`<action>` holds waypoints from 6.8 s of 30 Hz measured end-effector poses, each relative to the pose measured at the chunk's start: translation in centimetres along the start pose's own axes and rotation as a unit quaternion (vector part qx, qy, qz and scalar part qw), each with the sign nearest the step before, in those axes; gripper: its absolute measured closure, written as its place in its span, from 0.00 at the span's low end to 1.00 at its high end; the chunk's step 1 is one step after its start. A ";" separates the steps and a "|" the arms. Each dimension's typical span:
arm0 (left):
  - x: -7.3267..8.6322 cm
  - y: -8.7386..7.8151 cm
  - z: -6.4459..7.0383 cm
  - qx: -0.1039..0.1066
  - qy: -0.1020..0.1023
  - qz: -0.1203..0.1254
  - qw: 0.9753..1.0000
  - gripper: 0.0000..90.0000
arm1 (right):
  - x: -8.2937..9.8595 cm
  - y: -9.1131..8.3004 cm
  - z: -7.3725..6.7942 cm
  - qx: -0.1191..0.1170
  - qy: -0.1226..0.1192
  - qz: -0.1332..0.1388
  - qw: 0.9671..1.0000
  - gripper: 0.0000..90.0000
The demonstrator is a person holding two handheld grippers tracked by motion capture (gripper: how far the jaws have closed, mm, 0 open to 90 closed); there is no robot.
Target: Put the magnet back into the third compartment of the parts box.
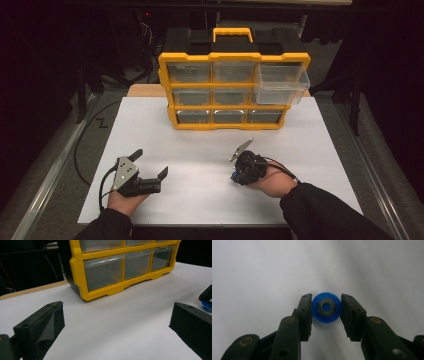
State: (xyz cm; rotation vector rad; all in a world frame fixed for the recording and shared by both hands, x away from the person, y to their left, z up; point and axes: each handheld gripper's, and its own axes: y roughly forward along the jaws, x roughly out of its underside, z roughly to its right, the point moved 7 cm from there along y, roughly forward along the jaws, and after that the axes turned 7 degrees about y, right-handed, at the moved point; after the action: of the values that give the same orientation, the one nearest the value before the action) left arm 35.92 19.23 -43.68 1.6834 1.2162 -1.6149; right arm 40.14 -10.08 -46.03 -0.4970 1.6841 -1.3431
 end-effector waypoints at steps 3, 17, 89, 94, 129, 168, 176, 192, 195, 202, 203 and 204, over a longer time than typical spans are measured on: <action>0.0 0.0 0.0 0.000 0.000 0.000 1.000 0.00 | 0.2 -0.6 0.3 0.004 -0.001 -0.002 1.000 0.72; 0.0 0.0 0.0 0.001 0.000 0.001 1.000 0.00 | 2.1 -2.9 1.8 0.016 -0.001 -0.017 1.000 0.72; -0.1 -0.2 -0.1 0.002 -0.004 0.008 1.000 0.00 | 3.6 -9.2 4.2 0.011 -0.026 -0.112 0.993 0.72; -0.1 -0.2 -0.2 0.000 -0.005 0.008 1.000 0.00 | 3.3 -9.9 4.3 0.013 -0.031 -0.112 0.993 0.72; -0.2 -0.3 -0.1 0.002 -0.003 0.012 1.000 0.00 | 0.6 -14.2 4.6 0.018 -0.044 -0.130 0.990 0.72; -0.1 -0.5 -0.4 0.002 -0.008 0.013 1.000 0.00 | -2.9 -19.4 5.6 0.025 -0.051 -0.149 0.987 0.72; -0.1 -0.4 -0.4 0.002 -0.008 0.013 1.000 0.00 | -3.7 -20.5 5.7 0.028 -0.053 -0.153 0.986 0.72; 0.0 -0.4 -0.4 0.003 -0.010 0.013 1.000 0.00 | -5.8 -23.8 6.6 0.045 -0.049 -0.148 0.987 0.72; 0.0 -0.4 -0.4 0.002 -0.010 0.014 1.000 0.00 | -6.2 -24.3 6.6 0.044 -0.052 -0.148 0.987 0.72; 0.0 -0.4 -0.4 0.001 -0.010 0.013 1.000 0.00 | -6.9 -25.1 6.8 0.047 -0.050 -0.150 0.986 0.72; 0.0 -0.4 -0.4 0.002 -0.009 0.013 1.000 0.00 | -7.0 -25.2 6.9 0.048 -0.049 -0.151 0.986 0.72; 0.0 -0.4 -0.4 0.001 -0.010 0.014 1.000 0.00 | -7.1 -25.3 7.0 0.049 -0.049 -0.152 0.986 0.72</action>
State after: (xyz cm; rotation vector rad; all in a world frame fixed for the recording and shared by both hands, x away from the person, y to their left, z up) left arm 35.76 19.76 -43.48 1.6751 1.1773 -1.6140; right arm 44.16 -16.92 -19.98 -0.7728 1.4960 -1.5834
